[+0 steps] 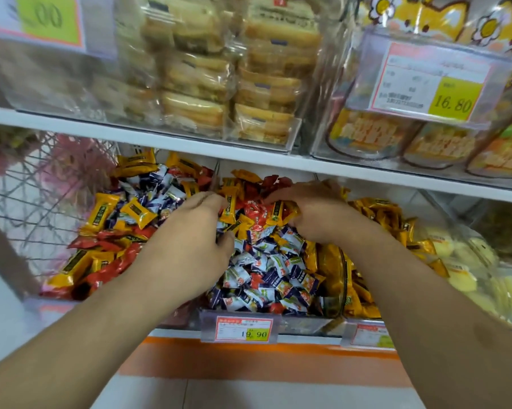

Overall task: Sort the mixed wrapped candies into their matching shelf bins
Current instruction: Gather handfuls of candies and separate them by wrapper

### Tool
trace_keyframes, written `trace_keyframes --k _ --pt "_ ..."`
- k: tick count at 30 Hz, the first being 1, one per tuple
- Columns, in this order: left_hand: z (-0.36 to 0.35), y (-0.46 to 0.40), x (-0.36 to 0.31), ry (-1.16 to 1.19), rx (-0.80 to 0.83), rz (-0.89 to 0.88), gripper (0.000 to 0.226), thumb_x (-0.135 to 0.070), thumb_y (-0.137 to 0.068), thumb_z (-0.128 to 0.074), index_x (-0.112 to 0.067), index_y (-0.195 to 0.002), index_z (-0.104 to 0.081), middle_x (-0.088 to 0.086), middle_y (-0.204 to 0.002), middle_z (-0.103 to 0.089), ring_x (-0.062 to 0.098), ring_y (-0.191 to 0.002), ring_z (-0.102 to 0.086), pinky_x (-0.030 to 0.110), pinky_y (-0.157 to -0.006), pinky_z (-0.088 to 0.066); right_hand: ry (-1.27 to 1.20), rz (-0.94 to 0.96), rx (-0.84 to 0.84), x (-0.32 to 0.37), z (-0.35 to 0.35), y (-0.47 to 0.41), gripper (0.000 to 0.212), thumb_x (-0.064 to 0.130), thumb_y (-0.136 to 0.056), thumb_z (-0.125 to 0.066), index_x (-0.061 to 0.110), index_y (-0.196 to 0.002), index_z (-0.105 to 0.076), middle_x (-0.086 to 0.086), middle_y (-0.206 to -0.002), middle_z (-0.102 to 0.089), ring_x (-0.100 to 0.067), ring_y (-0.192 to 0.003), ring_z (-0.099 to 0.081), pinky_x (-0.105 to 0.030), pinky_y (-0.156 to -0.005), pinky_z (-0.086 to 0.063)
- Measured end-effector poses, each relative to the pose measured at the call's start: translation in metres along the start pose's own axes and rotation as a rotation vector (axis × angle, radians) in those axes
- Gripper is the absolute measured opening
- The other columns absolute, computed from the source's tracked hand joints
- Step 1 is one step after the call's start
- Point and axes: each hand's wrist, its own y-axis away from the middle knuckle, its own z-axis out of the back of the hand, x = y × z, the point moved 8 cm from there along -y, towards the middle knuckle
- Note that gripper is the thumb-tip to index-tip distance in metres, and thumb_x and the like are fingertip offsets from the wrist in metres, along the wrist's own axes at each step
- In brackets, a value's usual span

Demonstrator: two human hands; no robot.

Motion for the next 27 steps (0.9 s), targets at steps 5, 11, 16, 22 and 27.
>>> trace_keyframes --k 5,11,16,22,27 --pt "0.003 -0.002 0.000 0.003 -0.003 -0.005 0.050 -0.034 -0.100 -0.060 -0.022 -0.147 -0.046 -0.010 -0.152 -0.041 0.016 -0.129 -0.051 0.021 -0.095 -0.039 -0.032 0.010 -0.136 -0.003 0.013 0.012 0.044 0.022 -0.089 -0.077 0.046 -0.125 -0.065 0.002 -0.113 -0.065 -0.025 -0.108 -0.063 -0.037 -0.105 -0.047" --pt "0.003 -0.001 -0.002 -0.002 0.010 -0.009 0.048 -0.034 -0.100 -0.061 -0.022 -0.145 -0.048 -0.010 -0.152 -0.041 0.015 -0.130 -0.050 0.023 -0.099 -0.041 -0.134 -0.016 -0.298 -0.012 0.019 0.025 0.042 0.019 -0.094 -0.073 0.037 -0.131 -0.068 -0.003 -0.120 -0.069 -0.026 -0.107 -0.064 -0.038 -0.093 -0.056" --pt "0.007 0.002 -0.008 -0.013 -0.047 -0.047 0.042 -0.030 -0.099 -0.062 -0.023 -0.140 -0.054 -0.011 -0.145 -0.044 0.014 -0.123 -0.053 0.020 -0.096 -0.040 -0.294 -0.058 -0.500 -0.019 0.033 0.046 0.035 0.017 -0.095 -0.072 0.033 -0.126 -0.074 0.005 -0.115 -0.074 -0.018 -0.097 -0.068 -0.034 -0.089 -0.059" --pt "0.008 0.001 -0.036 0.204 -0.024 -0.099 0.047 -0.052 -0.092 -0.066 -0.037 -0.136 -0.055 -0.023 -0.124 -0.055 -0.007 -0.101 -0.052 0.016 -0.089 -0.042 -0.577 -0.065 -0.442 -0.003 0.041 0.080 0.033 0.022 -0.094 -0.075 0.044 -0.120 -0.075 0.029 -0.100 -0.069 0.003 -0.082 -0.064 -0.005 -0.066 -0.048" --pt "-0.007 0.001 -0.041 0.642 0.081 0.019 0.021 -0.028 -0.093 -0.074 -0.030 -0.113 -0.068 -0.007 -0.093 -0.074 0.008 -0.087 -0.073 0.037 -0.082 -0.062 -0.792 -0.023 -0.392 0.011 0.037 0.093 0.048 0.020 -0.091 -0.080 0.051 -0.127 -0.069 0.018 -0.100 -0.075 -0.015 -0.087 -0.073 -0.032 -0.078 -0.063"
